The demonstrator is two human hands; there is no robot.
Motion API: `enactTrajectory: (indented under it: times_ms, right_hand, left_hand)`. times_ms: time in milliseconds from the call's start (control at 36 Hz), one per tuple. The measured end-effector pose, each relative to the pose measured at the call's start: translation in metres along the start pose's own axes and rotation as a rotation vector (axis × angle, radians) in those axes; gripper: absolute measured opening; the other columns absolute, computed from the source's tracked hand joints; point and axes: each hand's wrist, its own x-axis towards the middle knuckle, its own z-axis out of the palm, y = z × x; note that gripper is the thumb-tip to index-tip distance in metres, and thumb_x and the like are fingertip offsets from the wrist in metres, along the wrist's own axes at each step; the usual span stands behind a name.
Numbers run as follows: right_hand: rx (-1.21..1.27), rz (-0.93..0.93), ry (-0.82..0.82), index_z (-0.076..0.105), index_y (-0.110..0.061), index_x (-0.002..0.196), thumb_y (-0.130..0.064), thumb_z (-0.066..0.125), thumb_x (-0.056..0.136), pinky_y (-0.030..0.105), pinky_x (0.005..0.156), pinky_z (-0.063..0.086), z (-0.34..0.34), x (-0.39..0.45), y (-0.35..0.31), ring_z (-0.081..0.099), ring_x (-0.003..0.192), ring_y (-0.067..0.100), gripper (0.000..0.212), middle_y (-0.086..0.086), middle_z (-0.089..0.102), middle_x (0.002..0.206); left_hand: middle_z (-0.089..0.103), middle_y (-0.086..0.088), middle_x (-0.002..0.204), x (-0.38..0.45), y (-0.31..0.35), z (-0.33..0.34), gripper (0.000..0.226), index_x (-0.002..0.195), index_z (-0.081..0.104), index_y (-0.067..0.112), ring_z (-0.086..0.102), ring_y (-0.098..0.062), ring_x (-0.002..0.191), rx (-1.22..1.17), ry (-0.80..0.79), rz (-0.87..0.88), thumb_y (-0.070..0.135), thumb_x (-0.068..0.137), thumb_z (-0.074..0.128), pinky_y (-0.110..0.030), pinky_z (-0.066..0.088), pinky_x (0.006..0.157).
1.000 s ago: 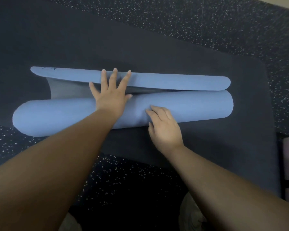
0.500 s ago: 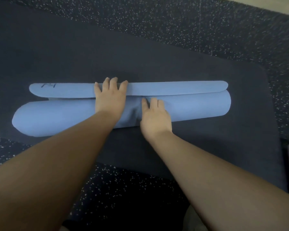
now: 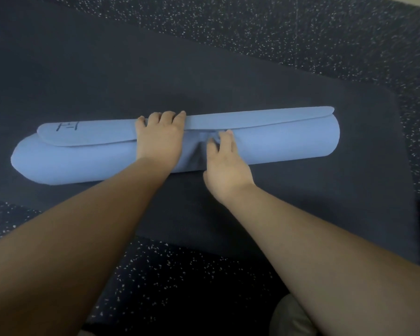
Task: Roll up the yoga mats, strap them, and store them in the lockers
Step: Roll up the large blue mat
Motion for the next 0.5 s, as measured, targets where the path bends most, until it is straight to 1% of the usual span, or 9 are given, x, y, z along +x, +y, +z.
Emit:
enactTrajectory:
  times_ms: [28, 56, 111, 167, 278, 361, 417, 500]
  right_hand:
    - [-0.061, 0.008, 0.039, 0.015, -0.007, 0.150, -0.011, 0.043, 0.096, 0.031, 0.096, 0.036, 0.002, 0.001, 0.000, 0.012, 0.143, 0.033, 0.062, 0.020, 0.012, 0.151]
    - [-0.114, 0.016, 0.061, 0.008, -0.008, 0.153, -0.014, 0.042, 0.095, 0.034, 0.100, 0.034, 0.004, 0.001, 0.000, 0.021, 0.137, 0.032, 0.067, 0.018, 0.020, 0.145]
    - [-0.137, 0.022, 0.042, -0.003, -0.010, 0.155, -0.017, 0.043, 0.096, 0.035, 0.100, 0.033, 0.008, 0.000, 0.000, 0.030, 0.126, 0.029, 0.075, 0.015, 0.026, 0.138]
    - [-0.058, 0.027, -0.001, -0.009, -0.011, 0.154, -0.016, 0.047, 0.096, 0.033, 0.097, 0.035, 0.010, 0.000, -0.002, 0.034, 0.122, 0.026, 0.081, 0.013, 0.026, 0.138]
    - [0.065, 0.020, 0.000, -0.008, -0.014, 0.155, -0.017, 0.048, 0.095, 0.030, 0.090, 0.037, 0.010, -0.001, 0.001, 0.036, 0.119, 0.023, 0.082, 0.010, 0.026, 0.139]
    - [0.073, 0.013, -0.006, -0.006, -0.016, 0.155, -0.018, 0.049, 0.095, 0.028, 0.080, 0.033, 0.008, 0.002, 0.004, 0.036, 0.120, 0.023, 0.081, 0.010, 0.026, 0.139]
    - [0.049, 0.003, -0.013, -0.004, -0.016, 0.156, -0.020, 0.048, 0.096, 0.028, 0.080, 0.033, 0.006, 0.005, 0.005, 0.036, 0.122, 0.024, 0.080, 0.010, 0.026, 0.140]
    - [0.058, 0.007, -0.033, 0.002, -0.017, 0.156, -0.025, 0.048, 0.097, 0.031, 0.086, 0.037, 0.000, 0.008, 0.006, 0.036, 0.124, 0.025, 0.075, 0.010, 0.026, 0.141]
  left_hand:
    - [0.042, -0.009, 0.145, 0.001, -0.001, 0.000, 0.056, 0.151, 0.028, 0.017, 0.037, -0.034, 0.132, -0.004, -0.001, 0.004, 0.012, 0.098, 0.045, -0.052, 0.020, 0.113]
    - [0.043, -0.009, 0.144, 0.002, -0.001, 0.000, 0.054, 0.150, 0.029, 0.018, 0.038, -0.034, 0.131, -0.009, 0.000, 0.008, 0.015, 0.099, 0.045, -0.051, 0.022, 0.112]
    - [0.045, -0.008, 0.142, 0.003, -0.002, 0.001, 0.051, 0.150, 0.031, 0.020, 0.040, -0.033, 0.128, -0.013, 0.006, 0.009, 0.019, 0.100, 0.045, -0.049, 0.024, 0.110]
    - [0.047, -0.007, 0.140, 0.004, -0.003, 0.001, 0.050, 0.149, 0.033, 0.021, 0.042, -0.034, 0.126, -0.016, 0.009, 0.005, 0.020, 0.101, 0.045, -0.049, 0.025, 0.108]
    - [0.050, -0.006, 0.139, 0.003, -0.003, 0.002, 0.047, 0.147, 0.037, 0.024, 0.044, -0.034, 0.124, -0.044, 0.029, 0.008, 0.022, 0.101, 0.045, -0.048, 0.028, 0.106]
    - [0.048, -0.005, 0.143, 0.001, -0.002, 0.004, 0.045, 0.146, 0.039, 0.025, 0.041, -0.033, 0.130, -0.093, 0.029, 0.006, 0.023, 0.102, 0.045, -0.049, 0.024, 0.111]
    - [0.045, -0.006, 0.146, -0.004, -0.001, 0.004, 0.044, 0.146, 0.041, 0.024, 0.036, -0.033, 0.136, -0.148, 0.044, 0.011, 0.026, 0.102, 0.045, -0.051, 0.018, 0.114]
    - [0.036, -0.007, 0.153, -0.016, -0.002, 0.006, 0.045, 0.147, 0.038, 0.023, 0.025, -0.032, 0.143, -0.179, 0.045, 0.054, 0.030, 0.103, 0.040, -0.050, 0.009, 0.116]
